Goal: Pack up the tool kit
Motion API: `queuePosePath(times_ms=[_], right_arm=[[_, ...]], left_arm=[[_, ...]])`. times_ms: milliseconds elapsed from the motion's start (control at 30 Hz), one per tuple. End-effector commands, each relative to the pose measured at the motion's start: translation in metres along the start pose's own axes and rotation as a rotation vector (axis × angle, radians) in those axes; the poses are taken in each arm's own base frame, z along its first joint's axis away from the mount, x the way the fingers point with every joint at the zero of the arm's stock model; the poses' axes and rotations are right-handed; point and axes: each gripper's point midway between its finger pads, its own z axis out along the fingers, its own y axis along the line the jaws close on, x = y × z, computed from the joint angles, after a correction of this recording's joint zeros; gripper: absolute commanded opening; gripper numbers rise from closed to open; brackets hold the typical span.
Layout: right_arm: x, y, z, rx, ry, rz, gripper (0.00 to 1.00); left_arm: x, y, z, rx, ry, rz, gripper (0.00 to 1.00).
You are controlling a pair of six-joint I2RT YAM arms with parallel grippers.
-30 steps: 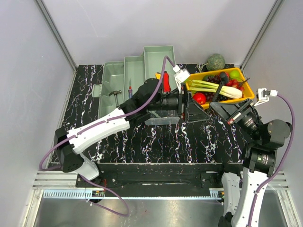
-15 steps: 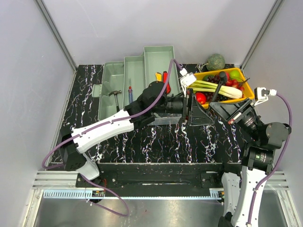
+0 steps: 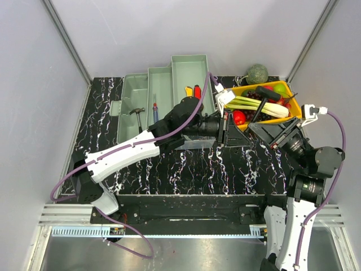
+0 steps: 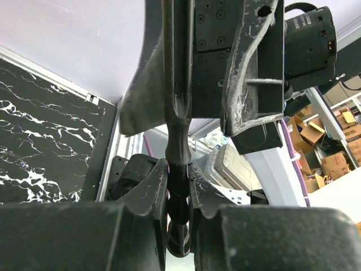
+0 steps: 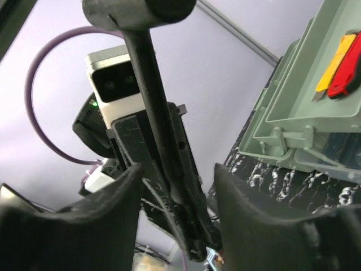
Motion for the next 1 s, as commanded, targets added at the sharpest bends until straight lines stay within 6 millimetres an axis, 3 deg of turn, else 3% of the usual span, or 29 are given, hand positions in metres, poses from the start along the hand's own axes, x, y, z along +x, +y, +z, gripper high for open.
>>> queuePosePath(times_ms=[0, 100, 233, 400, 500, 567, 667, 800, 900, 967], right_arm=[[0.005, -0.005, -0.002, 0.025, 0.013, -0.016, 0.73], [0.004, -0.014, -0.003, 0.082, 0.003, -0.032, 0.90], [0.001, -0.025, -0.004, 0.143, -0.019, -0.028, 0.95], [0.003, -0.042, -0.004, 0.184, -0.023, 0.022, 0.95], [0.003, -0.052, -0.004, 0.203, -0.027, 0.050, 0.95], [0.002, -0.057, -0.003, 0.212, -0.029, 0.061, 0.95], [0.000, -0.061, -0.002, 0.222, -0.031, 0.078, 0.94], [0.001, -0.068, -0.002, 0.234, -0.034, 0.101, 0.93], [0.003, -0.073, -0.003, 0.243, -0.030, 0.121, 0.93], [0.004, -0.079, -0.003, 0.254, -0.029, 0.133, 0.92]], left_arm=[[-0.028, -0.026, -0.012, 0.005, -0.092, 0.122, 0.00], [-0.030, -0.008, -0.022, -0.124, -0.096, 0.138, 0.00], [-0.039, 0.032, -0.054, -0.395, -0.120, 0.178, 0.00], [-0.070, 0.083, -0.141, -0.663, -0.234, 0.124, 0.00], [-0.091, 0.091, -0.201, -0.736, -0.347, 0.103, 0.00], [-0.099, 0.108, -0.241, -0.850, -0.400, 0.085, 0.00], [-0.102, 0.140, -0.304, -1.055, -0.453, 0.035, 0.00], [-0.090, 0.185, -0.380, -1.376, -0.514, -0.004, 0.00], [-0.077, 0.217, -0.405, -1.466, -0.471, -0.058, 0.00], [-0.068, 0.239, -0.408, -1.486, -0.414, -0.100, 0.00]])
